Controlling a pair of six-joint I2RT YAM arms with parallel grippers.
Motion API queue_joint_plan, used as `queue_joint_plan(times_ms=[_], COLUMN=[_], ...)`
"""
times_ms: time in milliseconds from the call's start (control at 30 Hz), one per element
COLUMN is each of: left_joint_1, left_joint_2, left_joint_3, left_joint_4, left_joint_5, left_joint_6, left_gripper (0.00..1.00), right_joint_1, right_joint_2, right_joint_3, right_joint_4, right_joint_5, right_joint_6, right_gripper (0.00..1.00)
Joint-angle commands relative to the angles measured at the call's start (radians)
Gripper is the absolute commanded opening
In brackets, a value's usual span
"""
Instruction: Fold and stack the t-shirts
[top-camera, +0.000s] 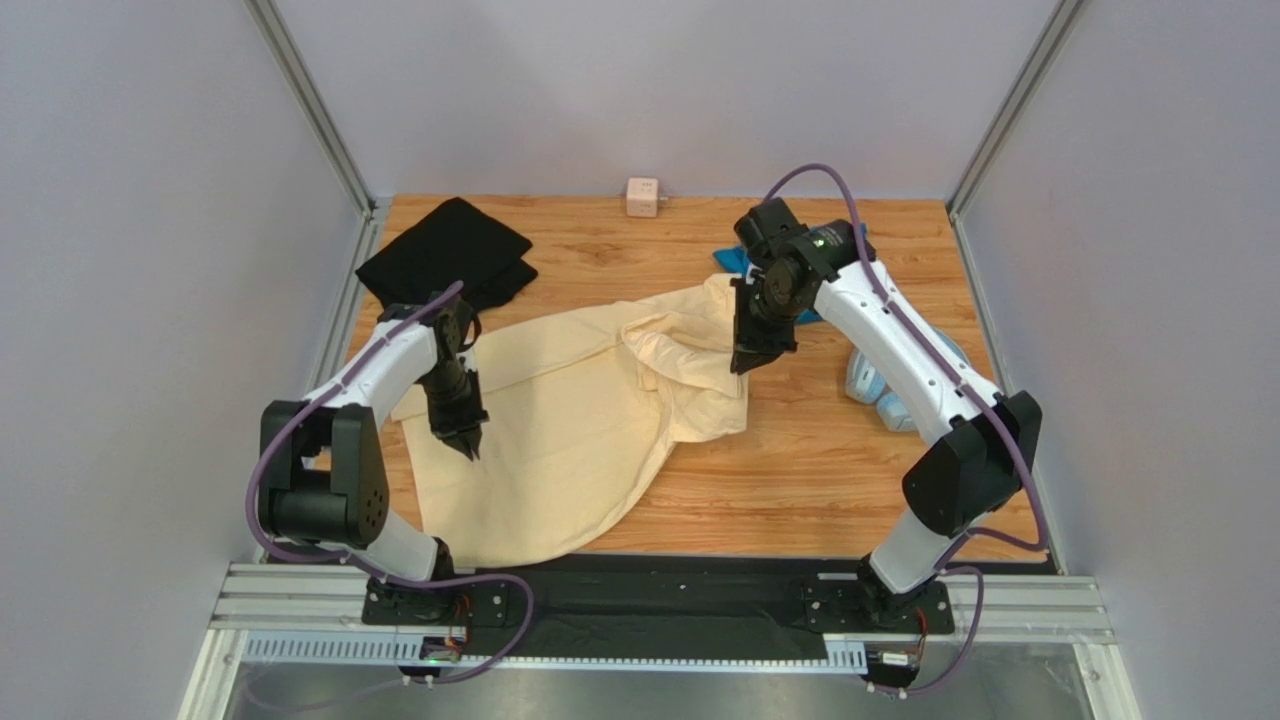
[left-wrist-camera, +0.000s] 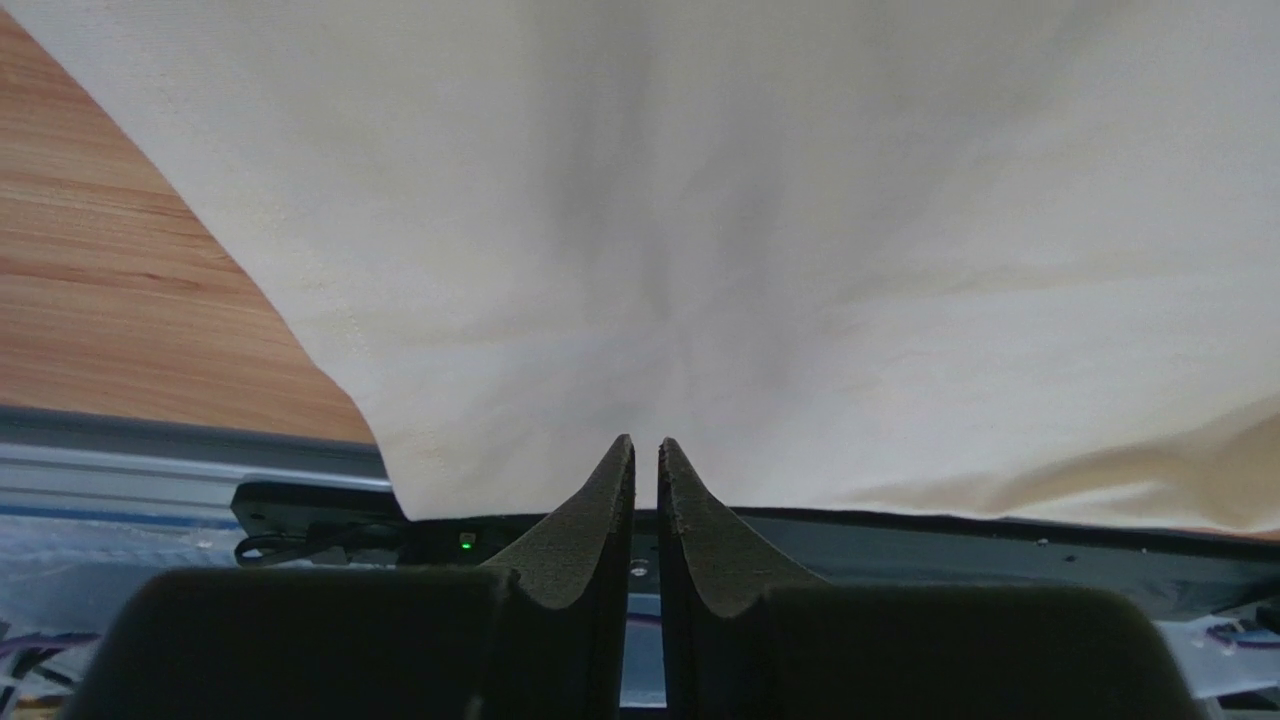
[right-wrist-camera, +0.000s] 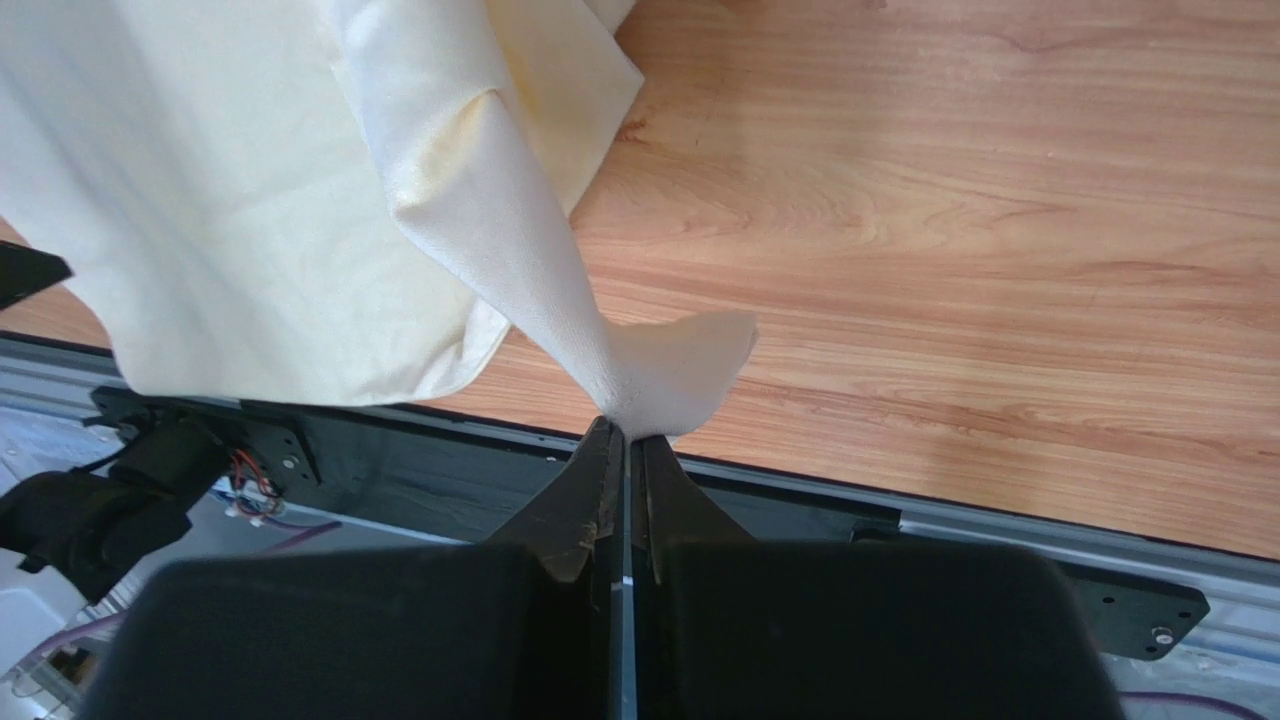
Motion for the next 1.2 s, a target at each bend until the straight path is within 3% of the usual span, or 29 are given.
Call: queue_joint_plan(times_ms=[0, 100, 333, 600, 867, 1167], left_joint_1=[-0.002, -0.002, -0.002, -0.002, -0.002, -0.019], left_joint_2=[-0.007, 0.034, 0.346, 0.503, 0.629, 0.864], left_joint_3=[0.035, 0.097, 0.346, 0.506, 0.663, 1.017], left_joint_4=[0.068, 0.136, 0.133, 0.112, 0.101, -0.144], left_joint_5=[-0.022, -0.009, -0.042, -0.105, -0.097, -0.184], left_joint_6=[-0.072, -0.129, -0.166, -0.157, -0.154, -0.114], left_gripper=[0.14, 0.00, 0.00, 0.00, 0.00, 0.00], right_joint_1=[-0.006, -0.007, -0.010, -0.012, -0.028, -0.094], right_joint_2=[-0.087, -0.161, -0.313, -0.366, -0.345, -0.232], right_joint_3=[0.079, 0.057, -0.007, -0.059, -0.036, 0.042], right_joint_4=[-0.041, -0.058, -0.059, -0.066, -0.059, -0.069], right_joint_5=[0.003, -0.004, -0.042, -0.107, -0.139, -0.196], right_joint_6=[0.020, 0.031, 0.063, 0.072, 0.046, 0.005], right_gripper=[0.00, 0.00, 0.00, 0.00, 0.00, 0.00])
